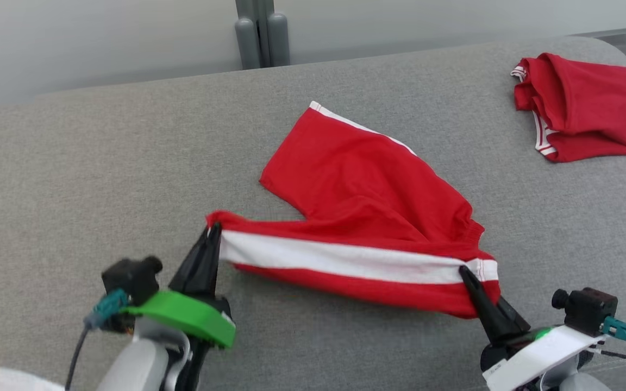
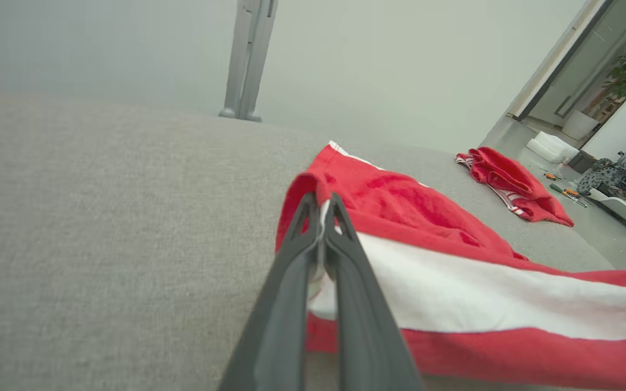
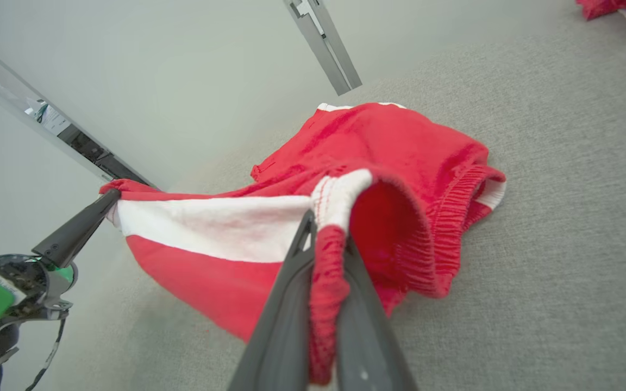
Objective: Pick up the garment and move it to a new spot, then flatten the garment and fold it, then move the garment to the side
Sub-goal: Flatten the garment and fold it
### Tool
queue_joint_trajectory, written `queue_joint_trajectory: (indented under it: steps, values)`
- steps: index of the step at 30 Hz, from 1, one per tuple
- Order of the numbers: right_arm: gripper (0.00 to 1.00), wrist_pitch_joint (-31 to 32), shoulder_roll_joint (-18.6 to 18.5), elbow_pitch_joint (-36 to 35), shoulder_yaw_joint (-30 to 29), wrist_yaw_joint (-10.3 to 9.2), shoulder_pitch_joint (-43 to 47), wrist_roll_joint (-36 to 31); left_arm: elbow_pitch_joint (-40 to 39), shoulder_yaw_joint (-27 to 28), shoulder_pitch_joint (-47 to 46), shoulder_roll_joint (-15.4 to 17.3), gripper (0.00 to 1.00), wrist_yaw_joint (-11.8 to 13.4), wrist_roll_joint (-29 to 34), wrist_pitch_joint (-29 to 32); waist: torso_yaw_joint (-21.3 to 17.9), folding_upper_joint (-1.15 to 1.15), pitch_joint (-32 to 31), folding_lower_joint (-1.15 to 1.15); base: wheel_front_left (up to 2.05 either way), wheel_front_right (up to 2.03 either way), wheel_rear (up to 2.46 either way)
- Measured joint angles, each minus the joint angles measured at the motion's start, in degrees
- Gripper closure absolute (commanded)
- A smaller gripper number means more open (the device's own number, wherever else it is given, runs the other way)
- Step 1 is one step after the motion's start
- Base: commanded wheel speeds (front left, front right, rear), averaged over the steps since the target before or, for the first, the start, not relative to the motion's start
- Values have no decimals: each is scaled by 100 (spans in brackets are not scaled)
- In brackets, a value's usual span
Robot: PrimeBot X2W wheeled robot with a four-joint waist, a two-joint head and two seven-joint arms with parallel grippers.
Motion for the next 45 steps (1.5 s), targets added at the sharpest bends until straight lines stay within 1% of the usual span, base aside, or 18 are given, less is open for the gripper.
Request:
queue_joint_trajectory:
  steps: [4, 7, 12, 15, 17, 19, 22, 26, 30, 32, 33, 34, 39, 45]
  values:
    - [100, -1, 244, -45, -255, -1, -208, -1, 19, -141, -1001, 148, 100, -91, 189, 448, -164, 0, 150, 0, 0, 0, 0]
    - [100, -1, 439, -4, -326, -1, -468, -121, 252, -227, -1665, 168, 100, -152, 286, 742, -330, 0, 285, 0, 0, 0, 0]
    - [100, -1, 916, 214, -537, -2, -978, -318, 948, -365, -2620, 186, 100, -242, 399, 977, -641, 0, 560, 0, 0, 0, 0]
    - [100, -1, 1159, 391, -625, -2, -1272, -470, 1545, -481, -3167, 166, 100, -289, 477, 1066, -836, 0, 767, 0, 0, 0, 0]
    - [100, -1, 1241, 544, -664, -2, -1428, -595, 1919, -523, -3446, 149, 100, -298, 483, 1076, -944, 0, 891, 0, 0, 0, 0]
    - [100, -1, 1352, 659, -738, -2, -1579, -701, 2260, -613, -3707, 157, 100, -319, 617, 1048, -1052, 0, 1012, 0, 0, 0, 0]
    - [100, -1, 1529, 822, -901, -1, -1795, -836, 2762, -675, -4075, 88, 100, -341, 630, 964, -1189, 0, 1207, 0, 0, 0, 0]
    - [100, -1, 1713, 1032, -1004, -2, -2056, -1009, 3440, -803, -4480, 2, 100, -348, 691, 772, -1328, 0, 1460, 0, 0, 0, 0]
    - [100, -1, 1849, 1200, -1124, -1, -2288, -1314, 4018, -860, -4813, -88, 100, -363, 690, 547, -1427, 0, 1675, 0, 0, 0, 0]
    - [100, -1, 1925, 1277, -1151, -1, -2364, -1330, 4299, -862, -4949, -132, 100, -366, 688, 432, -1472, 0, 1762, 0, 0, 0, 0]
    - [69, -1, 1950, 1295, -1147, -1, -2375, -1332, 4399, -894, -4990, -145, 77, -366, 694, 393, -1489, 0, 1788, 0, 0, 0, 0]
    - [0, -1, 1968, 1317, -1129, -1, -2390, -1356, 4492, -926, -5020, -160, 0, -367, 722, 286, -1514, 0, 1812, 0, 0, 0, 0]
    - [0, -1, 1990, 1290, -1144, -1, -2338, -1441, 4799, -1016, -5074, -240, 0, -367, 732, -99, -1536, 0, 1776, 0, 0, 0, 0]
    - [0, -1, 1785, 867, -1293, -1, -1841, -1678, 4779, -1091, -5004, -378, 0, -374, 591, -274, -1409, 0, 1552, 0, 0, 0, 0]
